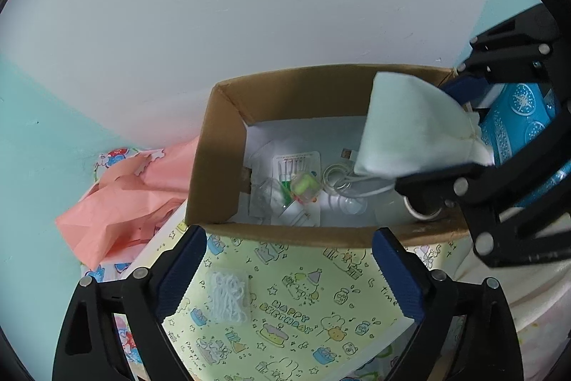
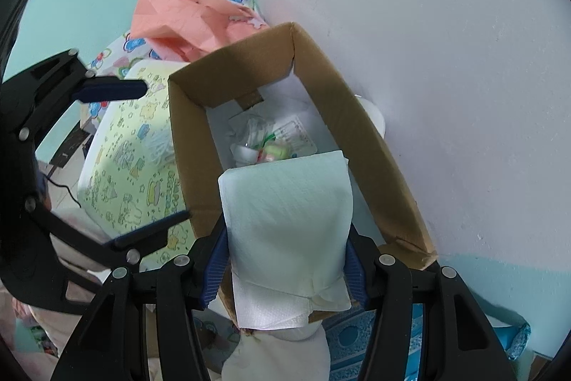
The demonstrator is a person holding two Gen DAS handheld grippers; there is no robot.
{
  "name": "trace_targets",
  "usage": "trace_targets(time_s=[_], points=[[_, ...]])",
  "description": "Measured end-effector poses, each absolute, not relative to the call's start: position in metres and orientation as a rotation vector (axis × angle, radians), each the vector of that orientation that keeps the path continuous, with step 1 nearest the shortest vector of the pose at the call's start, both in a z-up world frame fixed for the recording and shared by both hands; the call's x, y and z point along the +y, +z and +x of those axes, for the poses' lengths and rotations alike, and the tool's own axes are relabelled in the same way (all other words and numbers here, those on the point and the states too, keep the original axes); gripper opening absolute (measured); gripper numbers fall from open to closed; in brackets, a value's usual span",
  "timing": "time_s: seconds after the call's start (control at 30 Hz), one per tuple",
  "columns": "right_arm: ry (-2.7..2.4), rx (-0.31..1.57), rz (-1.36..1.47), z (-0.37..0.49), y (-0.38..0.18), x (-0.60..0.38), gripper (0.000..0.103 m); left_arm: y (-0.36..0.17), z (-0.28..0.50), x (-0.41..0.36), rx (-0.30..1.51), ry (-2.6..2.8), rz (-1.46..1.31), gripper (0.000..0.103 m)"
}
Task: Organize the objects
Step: 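Open the left tool over the box while the right tool releases the tissue pack, then move both open tools back over the tray toward the clear floss pick box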
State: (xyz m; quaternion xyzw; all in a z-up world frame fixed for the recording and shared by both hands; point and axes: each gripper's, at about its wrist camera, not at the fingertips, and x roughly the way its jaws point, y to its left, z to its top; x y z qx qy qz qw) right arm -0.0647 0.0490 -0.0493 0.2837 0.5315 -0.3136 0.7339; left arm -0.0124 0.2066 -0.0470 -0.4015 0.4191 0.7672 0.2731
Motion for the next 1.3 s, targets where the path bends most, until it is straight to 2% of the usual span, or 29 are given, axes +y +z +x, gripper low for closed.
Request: trace_targets(time_s=[0.07,0.13,0.2,0.37,1.3], points=[[-0.696,1.173,0.621,-0.062,-0.050,0.050,0.063,-0.046,-0.011,0.204,1.131,2.067,-1.078,0.097],[-0.710,1.206,0.603,-0.057,-0.052,0.052,0.071,-0.045,-0.010,0.200,1.126,2.070,-1.078,0.097],[-0.727,1.221,0.562,-0.052,-0.052,0.055,0.089,-0.044,-0.009,0.196,1.119,2.073,-1.076,0.097],[-0.735,1.222,0.532,-0.048,-0.049,0.061,0.101,-0.042,-0.007,0.189,1.116,2.081,-1.070,0.099],[-0.645,1.229,0.467,0.012,-0.046,0.134,0.101,-0.039,0.019,0.095,1.011,2.176,-1.151,0.101]])
